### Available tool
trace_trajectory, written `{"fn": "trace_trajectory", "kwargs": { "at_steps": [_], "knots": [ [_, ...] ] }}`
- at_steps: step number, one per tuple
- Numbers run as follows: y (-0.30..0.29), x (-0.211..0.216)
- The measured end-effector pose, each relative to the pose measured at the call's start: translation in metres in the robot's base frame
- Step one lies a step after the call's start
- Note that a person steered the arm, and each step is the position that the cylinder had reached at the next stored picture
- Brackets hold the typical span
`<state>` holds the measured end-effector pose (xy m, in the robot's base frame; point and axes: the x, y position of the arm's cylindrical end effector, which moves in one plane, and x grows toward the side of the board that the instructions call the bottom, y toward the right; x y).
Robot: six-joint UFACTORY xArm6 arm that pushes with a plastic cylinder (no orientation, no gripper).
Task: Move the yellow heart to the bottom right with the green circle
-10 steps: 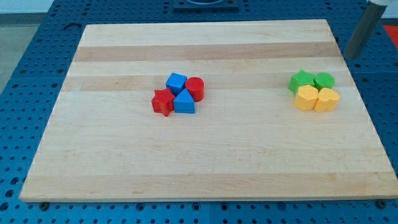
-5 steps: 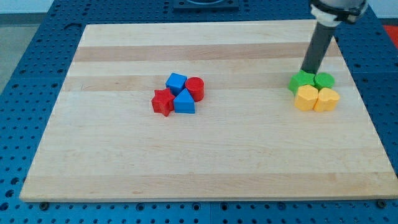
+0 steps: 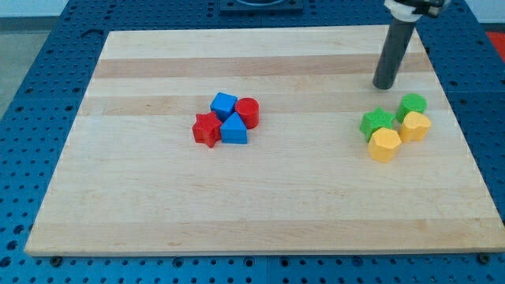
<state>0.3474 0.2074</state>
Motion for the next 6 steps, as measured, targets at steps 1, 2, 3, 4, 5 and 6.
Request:
{"fn": "trace_trajectory", "kwargs": {
  "at_steps": [1, 2, 3, 4, 5, 6],
  "knots": [
    [0.007, 0.023],
    [0.007, 0.06],
    [0.007, 0.09],
    [0.006, 0.08],
    [-0.006, 0.047],
    [0.01, 0.027]
  ]
}}
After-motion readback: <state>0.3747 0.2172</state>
